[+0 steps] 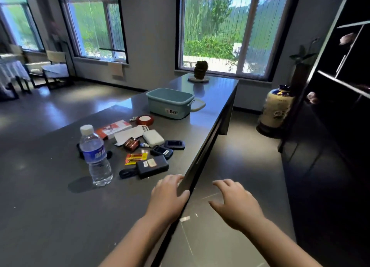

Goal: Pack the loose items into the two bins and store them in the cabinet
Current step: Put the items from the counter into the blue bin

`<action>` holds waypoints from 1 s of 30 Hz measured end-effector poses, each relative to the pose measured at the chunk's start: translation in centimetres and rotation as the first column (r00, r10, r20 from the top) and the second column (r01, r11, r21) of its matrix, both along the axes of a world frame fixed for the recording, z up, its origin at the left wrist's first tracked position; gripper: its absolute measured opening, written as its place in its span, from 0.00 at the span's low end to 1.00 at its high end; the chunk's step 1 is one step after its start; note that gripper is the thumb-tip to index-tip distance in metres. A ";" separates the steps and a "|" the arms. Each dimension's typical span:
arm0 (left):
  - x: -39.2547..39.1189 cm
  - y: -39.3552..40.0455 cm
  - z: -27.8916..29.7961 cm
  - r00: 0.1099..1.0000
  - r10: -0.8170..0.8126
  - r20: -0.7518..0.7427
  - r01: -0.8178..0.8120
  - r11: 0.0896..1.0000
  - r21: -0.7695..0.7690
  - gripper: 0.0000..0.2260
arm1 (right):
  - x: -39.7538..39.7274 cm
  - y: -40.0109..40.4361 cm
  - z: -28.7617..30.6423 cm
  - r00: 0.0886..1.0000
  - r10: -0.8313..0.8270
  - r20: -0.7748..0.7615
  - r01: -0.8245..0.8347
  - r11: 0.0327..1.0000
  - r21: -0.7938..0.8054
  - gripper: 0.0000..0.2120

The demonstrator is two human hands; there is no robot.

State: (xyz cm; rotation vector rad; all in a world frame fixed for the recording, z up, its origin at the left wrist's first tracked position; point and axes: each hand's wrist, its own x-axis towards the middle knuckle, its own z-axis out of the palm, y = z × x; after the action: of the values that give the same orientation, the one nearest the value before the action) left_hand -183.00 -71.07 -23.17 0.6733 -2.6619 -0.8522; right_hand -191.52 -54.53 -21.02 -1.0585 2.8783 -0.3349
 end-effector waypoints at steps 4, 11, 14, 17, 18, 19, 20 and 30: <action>-6.3 -1.7 -1.1 1.000 0.026 -0.009 -0.026 0.999 0.023 0.20 | -7.3 -1.2 -1.0 1.000 0.007 -0.012 -0.007 1.000 -0.011 0.24; -18.8 -2.8 -2.1 0.992 0.124 -0.038 -0.122 0.991 0.045 0.21 | -21.1 -2.0 -1.8 0.998 0.068 -0.001 -0.068 0.998 0.013 0.25; -23.6 -3.4 -2.0 0.981 0.182 -0.067 -0.177 0.982 0.066 0.20 | -27.1 -2.4 -1.5 0.996 0.087 0.004 -0.088 0.996 0.029 0.25; -27.4 -4.4 -2.2 0.970 0.233 -0.076 -0.227 0.970 0.083 0.20 | -32.4 -4.1 -1.3 0.992 0.127 -0.016 -0.126 0.991 0.054 0.25; -28.2 -4.8 -2.4 0.968 0.247 -0.055 -0.241 0.966 0.091 0.20 | -33.7 -4.9 -1.3 0.990 0.139 -0.009 -0.138 0.989 0.060 0.25; -28.8 -5.3 -2.7 0.965 0.261 -0.032 -0.257 0.962 0.094 0.21 | -34.8 -5.9 -1.4 0.988 0.156 0.004 -0.156 0.986 0.064 0.26; -29.4 -6.0 -3.0 0.961 0.277 -0.012 -0.275 0.957 0.090 0.21 | -35.8 -6.9 -1.6 0.983 0.181 0.012 -0.182 0.981 0.066 0.25; -37.5 -16.1 -2.8 0.905 0.425 -0.023 -0.422 0.904 0.070 0.21 | -45.7 -19.9 -1.8 0.936 0.351 0.000 -0.350 0.935 0.046 0.25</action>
State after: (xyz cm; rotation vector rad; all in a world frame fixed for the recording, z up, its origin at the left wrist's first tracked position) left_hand -220.47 -87.17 -25.93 1.1842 -2.3244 -0.8129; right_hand -237.19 -74.42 -22.83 -1.5320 2.6139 -0.2405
